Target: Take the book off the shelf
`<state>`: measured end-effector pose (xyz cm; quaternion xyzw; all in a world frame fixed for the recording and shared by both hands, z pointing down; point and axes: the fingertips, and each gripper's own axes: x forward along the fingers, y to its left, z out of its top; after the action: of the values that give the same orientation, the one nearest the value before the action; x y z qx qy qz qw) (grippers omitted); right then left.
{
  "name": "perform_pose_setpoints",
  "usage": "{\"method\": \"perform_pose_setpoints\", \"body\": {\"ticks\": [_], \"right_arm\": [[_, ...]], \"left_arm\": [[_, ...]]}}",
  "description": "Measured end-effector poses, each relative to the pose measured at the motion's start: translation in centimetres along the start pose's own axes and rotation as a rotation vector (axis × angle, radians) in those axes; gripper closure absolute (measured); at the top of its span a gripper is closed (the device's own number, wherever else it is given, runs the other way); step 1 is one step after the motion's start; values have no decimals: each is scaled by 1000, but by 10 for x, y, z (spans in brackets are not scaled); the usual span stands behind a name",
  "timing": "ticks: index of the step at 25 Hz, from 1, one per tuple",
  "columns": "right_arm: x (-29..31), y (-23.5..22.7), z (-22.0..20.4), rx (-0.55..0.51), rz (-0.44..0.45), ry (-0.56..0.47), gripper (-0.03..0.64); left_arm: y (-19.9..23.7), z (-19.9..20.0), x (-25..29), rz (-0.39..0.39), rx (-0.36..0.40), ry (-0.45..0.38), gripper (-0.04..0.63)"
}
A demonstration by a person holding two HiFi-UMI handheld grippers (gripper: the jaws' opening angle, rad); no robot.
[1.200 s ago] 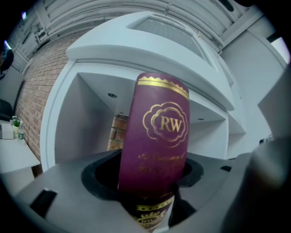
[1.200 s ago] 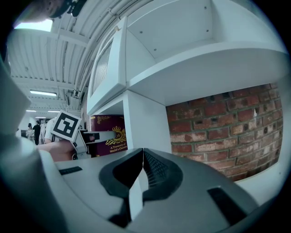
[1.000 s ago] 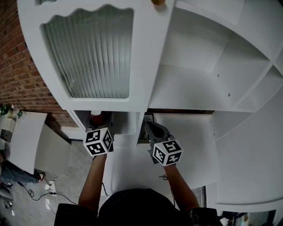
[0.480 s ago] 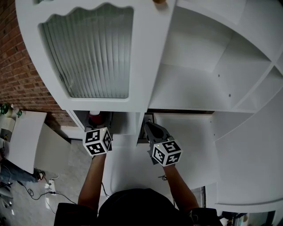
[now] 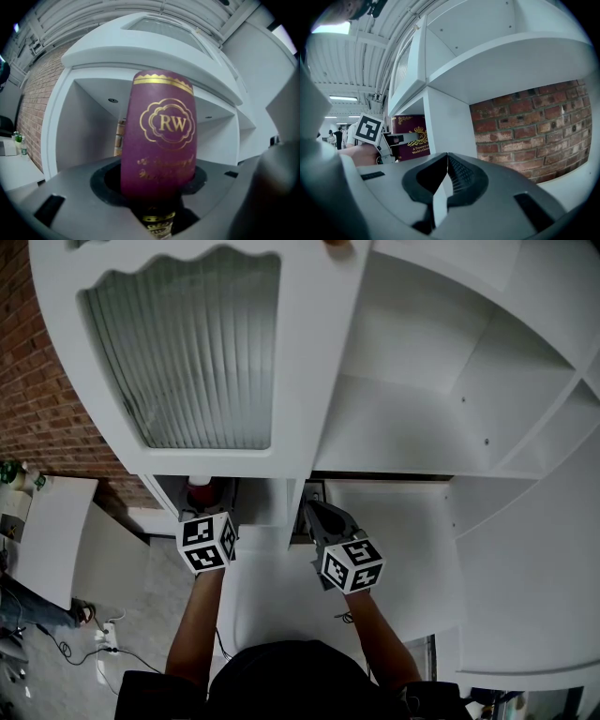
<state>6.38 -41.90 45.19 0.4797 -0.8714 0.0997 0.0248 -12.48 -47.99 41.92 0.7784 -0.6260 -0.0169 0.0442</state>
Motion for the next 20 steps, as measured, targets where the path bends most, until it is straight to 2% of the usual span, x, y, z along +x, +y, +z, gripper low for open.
{"method": "perform_pose_setpoints", "body": {"ticks": [10, 20], "right_arm": [[0, 6, 0, -7, 15, 4, 597], [-8, 13, 2, -9, 27, 0, 597]], "left_arm": [[-1, 0, -6, 2, 12, 2, 355], [-4, -1, -22, 0, -9, 13, 356]]}}
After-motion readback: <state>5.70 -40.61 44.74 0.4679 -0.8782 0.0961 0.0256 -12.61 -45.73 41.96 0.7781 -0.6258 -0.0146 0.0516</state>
